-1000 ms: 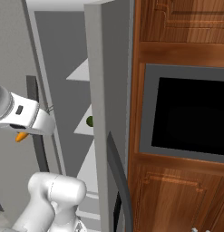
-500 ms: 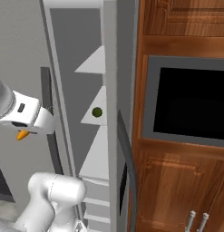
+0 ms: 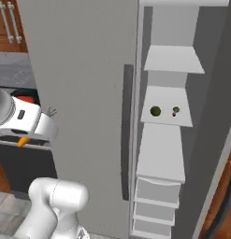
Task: Take the mushroom, lime, and carrot from the freezer and place them in the bowl on the counter.
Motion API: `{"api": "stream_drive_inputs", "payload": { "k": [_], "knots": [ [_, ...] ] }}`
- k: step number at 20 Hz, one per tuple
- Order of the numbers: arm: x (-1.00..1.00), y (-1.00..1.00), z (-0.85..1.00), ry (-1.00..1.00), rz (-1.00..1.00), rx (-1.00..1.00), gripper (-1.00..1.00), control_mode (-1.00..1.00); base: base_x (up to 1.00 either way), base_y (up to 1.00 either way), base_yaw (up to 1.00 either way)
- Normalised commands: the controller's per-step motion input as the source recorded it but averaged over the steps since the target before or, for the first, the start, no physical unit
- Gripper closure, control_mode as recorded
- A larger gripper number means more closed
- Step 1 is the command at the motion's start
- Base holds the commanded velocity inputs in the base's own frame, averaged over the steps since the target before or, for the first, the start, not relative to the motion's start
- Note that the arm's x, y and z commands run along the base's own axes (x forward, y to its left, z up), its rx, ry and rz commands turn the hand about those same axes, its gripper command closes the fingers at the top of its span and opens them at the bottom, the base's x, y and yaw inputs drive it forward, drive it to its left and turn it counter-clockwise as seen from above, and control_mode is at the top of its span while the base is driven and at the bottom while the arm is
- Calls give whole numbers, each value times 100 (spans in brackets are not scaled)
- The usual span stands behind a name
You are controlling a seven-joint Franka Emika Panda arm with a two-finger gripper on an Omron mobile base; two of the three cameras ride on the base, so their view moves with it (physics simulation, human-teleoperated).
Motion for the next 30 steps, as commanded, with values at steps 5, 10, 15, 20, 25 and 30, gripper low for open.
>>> {"api": "stream_drive_inputs", "payload": {
  "k": [5,10,15,20,25,30],
  "knots": [
    [0,0,0,0,0,0,100,100,1,100,0],
    [0,0,0,0,0,0,100,100,7,100,0],
    [0,0,0,0,0,0,100,100,21,93,0],
    [0,0,0,0,0,0,100,100,49,64,0],
    [0,0,0,0,0,0,100,100,62,23,-2],
    [0,0,0,0,0,0,100,100,51,1,-2]
  ]
}}
